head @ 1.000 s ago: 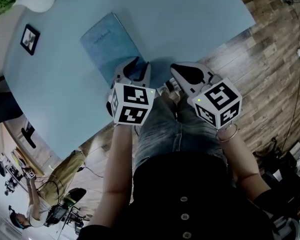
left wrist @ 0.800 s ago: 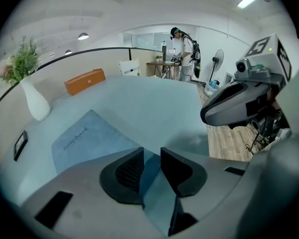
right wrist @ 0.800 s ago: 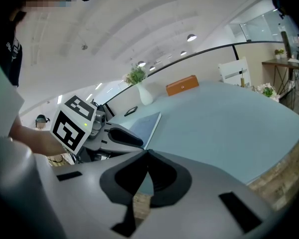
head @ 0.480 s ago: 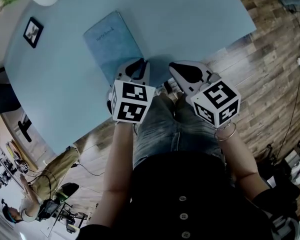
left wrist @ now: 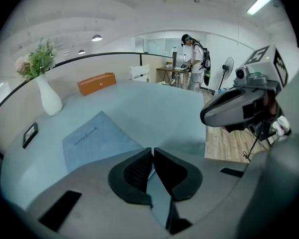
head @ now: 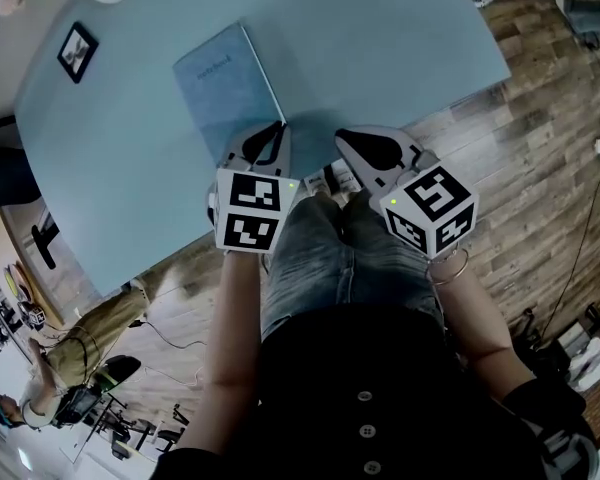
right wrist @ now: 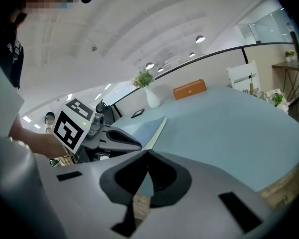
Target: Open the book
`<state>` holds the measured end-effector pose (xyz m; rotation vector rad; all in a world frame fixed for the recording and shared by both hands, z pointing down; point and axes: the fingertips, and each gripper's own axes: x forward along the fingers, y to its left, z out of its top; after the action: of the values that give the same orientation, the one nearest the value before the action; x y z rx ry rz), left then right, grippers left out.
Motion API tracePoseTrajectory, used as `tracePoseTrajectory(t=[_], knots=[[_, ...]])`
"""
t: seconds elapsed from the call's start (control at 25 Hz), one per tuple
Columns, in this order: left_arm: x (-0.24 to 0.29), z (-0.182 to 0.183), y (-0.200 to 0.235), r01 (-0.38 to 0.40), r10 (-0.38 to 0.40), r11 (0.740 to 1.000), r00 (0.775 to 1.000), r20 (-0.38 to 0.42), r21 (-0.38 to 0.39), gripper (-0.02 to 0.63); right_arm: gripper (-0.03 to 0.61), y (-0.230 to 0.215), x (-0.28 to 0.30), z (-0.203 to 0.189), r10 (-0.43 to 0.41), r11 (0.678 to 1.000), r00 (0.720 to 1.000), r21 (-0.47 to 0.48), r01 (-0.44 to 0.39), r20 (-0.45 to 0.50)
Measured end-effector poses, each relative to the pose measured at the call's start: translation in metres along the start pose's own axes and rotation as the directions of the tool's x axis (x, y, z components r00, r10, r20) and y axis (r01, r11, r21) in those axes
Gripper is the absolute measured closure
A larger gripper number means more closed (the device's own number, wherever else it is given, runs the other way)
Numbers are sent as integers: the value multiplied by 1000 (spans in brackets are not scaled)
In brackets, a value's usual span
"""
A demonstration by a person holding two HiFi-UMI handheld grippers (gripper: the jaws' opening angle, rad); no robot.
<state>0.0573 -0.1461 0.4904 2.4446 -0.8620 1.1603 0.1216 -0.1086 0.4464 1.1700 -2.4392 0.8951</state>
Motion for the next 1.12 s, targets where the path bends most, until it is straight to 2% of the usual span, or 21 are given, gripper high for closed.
tracePoseTrajectory(t=[0.32,0.64,0.88,1.12], knots=[[-14,8,4,-42,44,998,999,32,-39,592,577,-4,0,16,34,999,999,-39,-33,21],[-42,18,12,-44,56,994,991,121,-102,595,577,22,19,30,99,989,995,-107,-101,-18],[-68,25,22,-20,56,988,970,238,-154,595,577,38,35,40,94,987,995,-131,-95,-14],[-99,23,38,6,57,982,944,324,-190,595,577,65,49,43,93,983,996,-157,-93,-11]])
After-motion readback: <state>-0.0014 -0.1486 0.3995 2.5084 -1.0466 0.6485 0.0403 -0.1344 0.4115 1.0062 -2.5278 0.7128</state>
